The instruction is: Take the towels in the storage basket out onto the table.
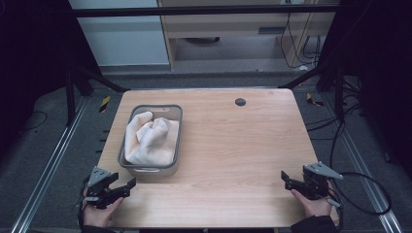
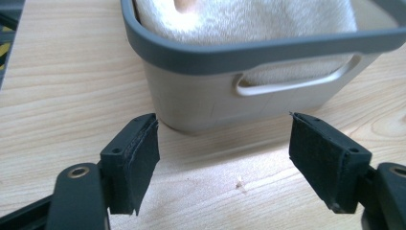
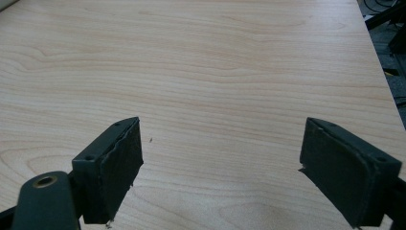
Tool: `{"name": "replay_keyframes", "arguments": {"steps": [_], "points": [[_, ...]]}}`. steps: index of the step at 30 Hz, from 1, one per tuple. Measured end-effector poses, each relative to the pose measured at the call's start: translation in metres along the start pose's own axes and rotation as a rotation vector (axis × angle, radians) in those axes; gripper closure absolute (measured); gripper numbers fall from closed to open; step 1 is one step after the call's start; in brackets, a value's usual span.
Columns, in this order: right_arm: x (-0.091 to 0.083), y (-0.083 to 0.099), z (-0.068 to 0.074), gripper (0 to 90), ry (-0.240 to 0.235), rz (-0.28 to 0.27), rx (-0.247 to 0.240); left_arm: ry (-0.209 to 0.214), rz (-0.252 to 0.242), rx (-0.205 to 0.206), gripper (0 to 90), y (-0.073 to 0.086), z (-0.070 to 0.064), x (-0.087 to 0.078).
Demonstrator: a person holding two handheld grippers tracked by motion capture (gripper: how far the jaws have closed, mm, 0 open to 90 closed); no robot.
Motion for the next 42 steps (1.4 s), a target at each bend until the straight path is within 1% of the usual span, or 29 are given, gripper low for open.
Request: {"name": "replay_keyframes", "arguments": {"steps": [3, 7, 9, 11, 13, 19, 23, 27, 32, 37, 40, 42], "points": [[0.000, 0.000, 0.000, 14.7, 0.000, -0.003, -0.007, 0.000, -0.017, -0.006, 25.7, -0.002, 0.000, -0.004], [-0.001, 0.000, 0.000, 15.1, -0.006, -0.005, -0.002, 0.003, -0.029, -0.008, 26.2, -0.005, -0.001, -0.007], [-0.001, 0.000, 0.000, 15.1, -0.003, -0.003, -0.016, 0.008, -0.037, -0.005, 26.7, -0.008, -0.002, -0.009], [-0.001, 0.000, 0.001, 15.1, -0.004, -0.002, -0.016, 0.014, -0.040, -0.006, 27.0, -0.009, -0.003, -0.010], [-0.001, 0.000, 0.001, 15.0, -0.002, -0.004, -0.024, 0.022, -0.044, 0.001, 27.6, -0.011, -0.006, -0.011], [0.000, 0.001, 0.001, 15.0, -0.002, -0.004, -0.037, 0.026, -0.057, 0.007, 27.7, -0.016, -0.009, -0.014], [0.000, 0.001, 0.001, 15.1, -0.002, -0.006, -0.036, 0.036, -0.056, 0.006, 27.6, -0.018, -0.011, -0.015], [-0.001, 0.001, 0.001, 15.3, -0.004, -0.009, -0.029, 0.047, -0.062, 0.015, 27.5, -0.021, -0.015, -0.018], [-0.001, 0.000, 0.001, 15.3, -0.004, -0.012, -0.034, 0.057, -0.071, 0.020, 27.5, -0.027, -0.018, -0.020], [0.000, 0.000, 0.001, 16.2, -0.003, -0.013, -0.034, 0.057, -0.074, 0.032, 27.4, -0.034, -0.020, -0.020], [0.000, 0.000, 0.001, 16.5, -0.004, -0.016, -0.043, 0.060, -0.087, 0.034, 27.2, -0.038, -0.020, -0.023], [0.000, 0.000, 0.002, 16.5, -0.011, -0.010, -0.039, 0.061, -0.093, 0.037, 27.1, -0.041, -0.021, -0.024]]}}
Point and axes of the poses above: each handheld gripper's, and its own axes: x roughly forward along the jaws, y roughly out of its underside, z roughly to its left, the point moved 4 cm from there along x, roughly forward along the jaws, and after that the axes turned 6 degrees about y, right-handed, at the moved point
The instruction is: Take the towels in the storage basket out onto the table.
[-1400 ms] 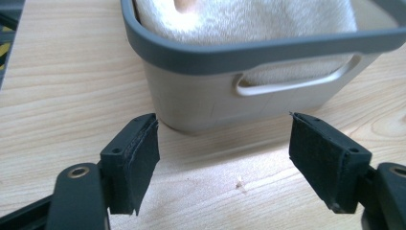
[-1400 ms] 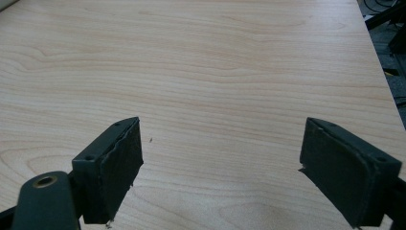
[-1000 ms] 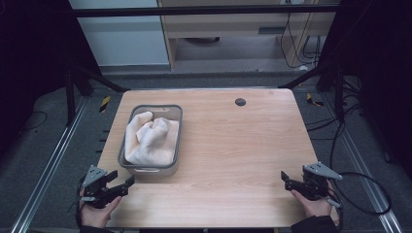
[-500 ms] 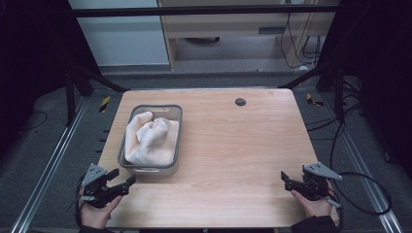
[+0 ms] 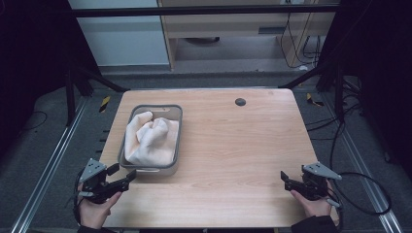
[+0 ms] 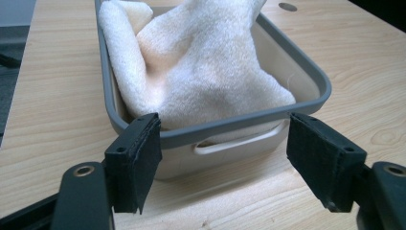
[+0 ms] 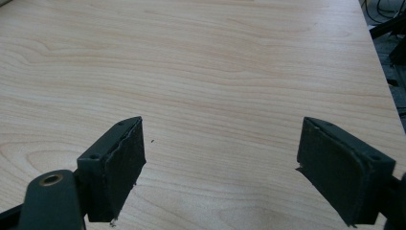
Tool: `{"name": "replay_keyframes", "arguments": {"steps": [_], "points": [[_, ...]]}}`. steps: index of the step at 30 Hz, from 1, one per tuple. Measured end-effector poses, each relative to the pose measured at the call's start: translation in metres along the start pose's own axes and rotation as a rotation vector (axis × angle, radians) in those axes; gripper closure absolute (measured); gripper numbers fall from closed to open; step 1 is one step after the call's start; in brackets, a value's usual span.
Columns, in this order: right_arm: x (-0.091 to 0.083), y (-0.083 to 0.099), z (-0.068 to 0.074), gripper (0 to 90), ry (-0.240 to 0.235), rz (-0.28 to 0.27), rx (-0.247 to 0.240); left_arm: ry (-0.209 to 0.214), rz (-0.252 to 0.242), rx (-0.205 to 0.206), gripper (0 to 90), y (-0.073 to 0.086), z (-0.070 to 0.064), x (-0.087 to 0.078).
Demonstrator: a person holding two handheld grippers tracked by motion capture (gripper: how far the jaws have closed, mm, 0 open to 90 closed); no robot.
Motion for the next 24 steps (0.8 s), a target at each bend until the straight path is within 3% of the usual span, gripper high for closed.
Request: {"name": "replay_keyframes", "arguments": {"steps": [14, 24], "points": [[0.002, 0.001, 0.001, 17.6, -0.009, 0.011, -0.013, 0.001, -0.030, 0.015, 26.9, -0.022, -0.002, -0.006], [0.002, 0.001, 0.002, 18.0, -0.010, 0.012, -0.008, 0.005, -0.011, 0.035, 26.3, -0.035, -0.004, 0.002]]}}
Point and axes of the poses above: each handheld gripper's, and its own axes: x roughly forward along the jaws, y roughly out of its underside, z roughly to its left, the point moved 4 cm from there along x, roughly forward along the jaws, and after that the axes turned 6 degrees about y, right-handed, at the moved point
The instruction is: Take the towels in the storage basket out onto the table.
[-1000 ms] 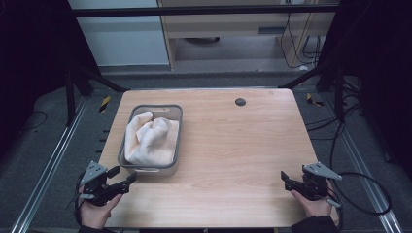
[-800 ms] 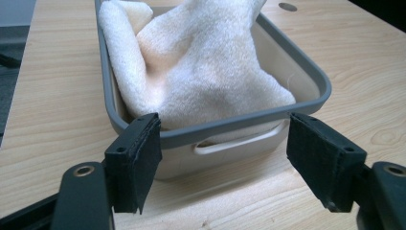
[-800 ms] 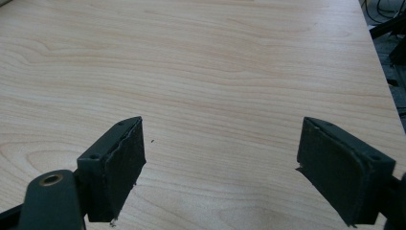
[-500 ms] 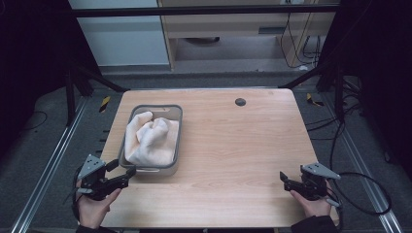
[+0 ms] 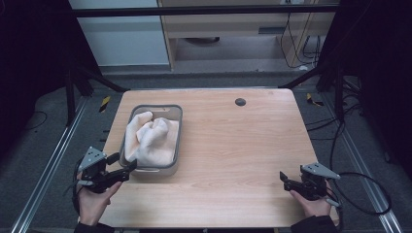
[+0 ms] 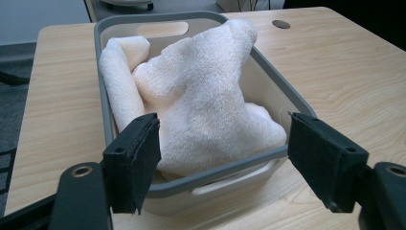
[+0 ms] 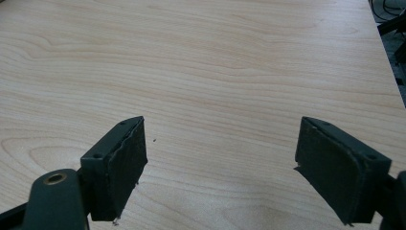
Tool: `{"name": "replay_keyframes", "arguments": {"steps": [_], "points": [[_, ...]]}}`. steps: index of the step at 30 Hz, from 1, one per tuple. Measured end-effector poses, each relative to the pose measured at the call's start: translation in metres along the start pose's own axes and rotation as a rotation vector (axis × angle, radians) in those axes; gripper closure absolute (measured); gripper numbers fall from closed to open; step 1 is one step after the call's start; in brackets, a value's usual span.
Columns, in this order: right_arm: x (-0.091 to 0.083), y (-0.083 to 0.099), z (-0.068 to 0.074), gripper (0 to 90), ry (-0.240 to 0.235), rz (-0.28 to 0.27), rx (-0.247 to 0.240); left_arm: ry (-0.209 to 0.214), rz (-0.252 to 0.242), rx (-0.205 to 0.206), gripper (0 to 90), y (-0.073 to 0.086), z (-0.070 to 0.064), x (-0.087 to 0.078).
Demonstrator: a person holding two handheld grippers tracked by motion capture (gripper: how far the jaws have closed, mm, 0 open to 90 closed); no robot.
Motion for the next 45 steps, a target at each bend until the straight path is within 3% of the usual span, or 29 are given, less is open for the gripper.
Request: {"name": "replay_keyframes", "arguments": {"steps": [11, 25, 36, 45], "points": [[0.001, 0.001, 0.001, 18.5, -0.003, 0.007, -0.009, 0.015, 0.014, 0.012, 25.5, -0.015, -0.001, 0.008], [0.002, 0.002, 0.001, 18.3, -0.004, 0.018, -0.022, 0.021, 0.051, 0.016, 24.1, -0.034, 0.008, 0.022], [0.003, 0.002, 0.002, 18.2, -0.010, 0.026, -0.025, 0.003, 0.158, 0.062, 22.5, -0.047, 0.009, 0.039], [0.004, 0.002, 0.002, 18.1, -0.017, 0.028, -0.027, -0.011, 0.213, 0.089, 22.5, -0.053, 0.005, 0.050]]}}
Point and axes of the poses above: each handheld gripper's, and its own axes: x roughly forward along the jaws, y roughly out of its underside, z roughly to its left, the point moved 4 cm from there along x, roughly forward along the jaws, and after that the axes turned 6 degrees about y, right-handed, at the moved point
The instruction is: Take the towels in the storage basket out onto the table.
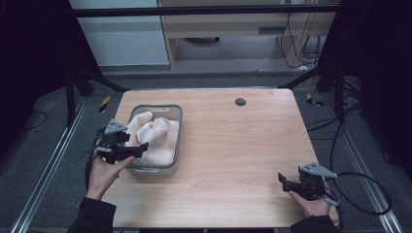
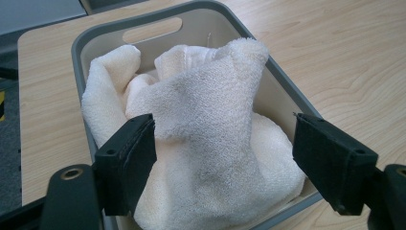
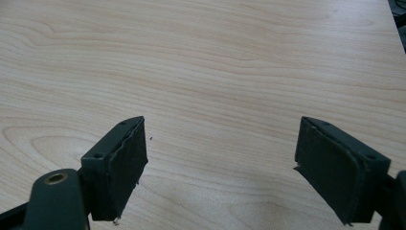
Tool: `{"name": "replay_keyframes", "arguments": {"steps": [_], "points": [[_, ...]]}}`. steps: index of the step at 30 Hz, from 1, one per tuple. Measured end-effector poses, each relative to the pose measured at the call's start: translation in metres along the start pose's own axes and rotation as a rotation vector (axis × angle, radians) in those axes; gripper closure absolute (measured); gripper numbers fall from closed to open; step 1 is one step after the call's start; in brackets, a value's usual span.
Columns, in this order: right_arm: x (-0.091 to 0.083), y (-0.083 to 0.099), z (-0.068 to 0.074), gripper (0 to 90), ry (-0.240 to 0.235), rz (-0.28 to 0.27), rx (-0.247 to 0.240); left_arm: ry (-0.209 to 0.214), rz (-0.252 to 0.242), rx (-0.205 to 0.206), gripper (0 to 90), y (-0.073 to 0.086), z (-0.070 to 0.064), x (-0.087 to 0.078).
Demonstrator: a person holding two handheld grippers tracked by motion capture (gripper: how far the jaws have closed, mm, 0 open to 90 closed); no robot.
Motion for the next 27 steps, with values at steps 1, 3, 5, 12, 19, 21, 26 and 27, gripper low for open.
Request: {"name": "replay_keyframes", "arguments": {"steps": [1, 3, 5, 12, 19, 21, 26, 27], "points": [[0.000, 0.000, 0.000, 18.2, 0.000, 0.001, 0.000, -0.001, 0.003, 0.002, 22.5, -0.001, 0.000, 0.001], [0.000, 0.000, 0.000, 18.1, -0.001, 0.001, 0.000, 0.000, 0.012, 0.005, 22.6, -0.003, -0.001, 0.003], [0.000, 0.000, 0.000, 18.1, -0.001, 0.001, 0.000, -0.001, 0.022, 0.008, 22.6, -0.005, -0.001, 0.006], [0.000, 0.000, 0.000, 18.3, -0.007, 0.003, 0.000, -0.003, 0.058, 0.008, 23.8, -0.005, 0.001, 0.020], [0.001, 0.000, 0.000, 18.4, -0.007, 0.007, -0.004, -0.007, 0.104, 0.014, 24.5, -0.003, 0.001, 0.033], [0.001, 0.000, 0.000, 18.3, -0.009, 0.009, -0.002, -0.012, 0.116, 0.013, 24.9, -0.002, 0.002, 0.037], [0.001, 0.000, 0.000, 18.4, -0.011, 0.010, -0.002, -0.017, 0.139, 0.009, 26.3, -0.001, 0.005, 0.045], [0.001, 0.000, 0.000, 18.4, -0.010, 0.010, -0.003, -0.017, 0.146, 0.007, 26.7, 0.000, 0.006, 0.048]]}}
Point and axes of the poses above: each handheld gripper's, and its own axes: x roughly forward along the jaws, y roughly out of its underside, z roughly to its left, the point moved 4 cm from there along x, roughly forward along the jaws, and after that the axes turned 6 degrees about y, right-handed, at the moved point
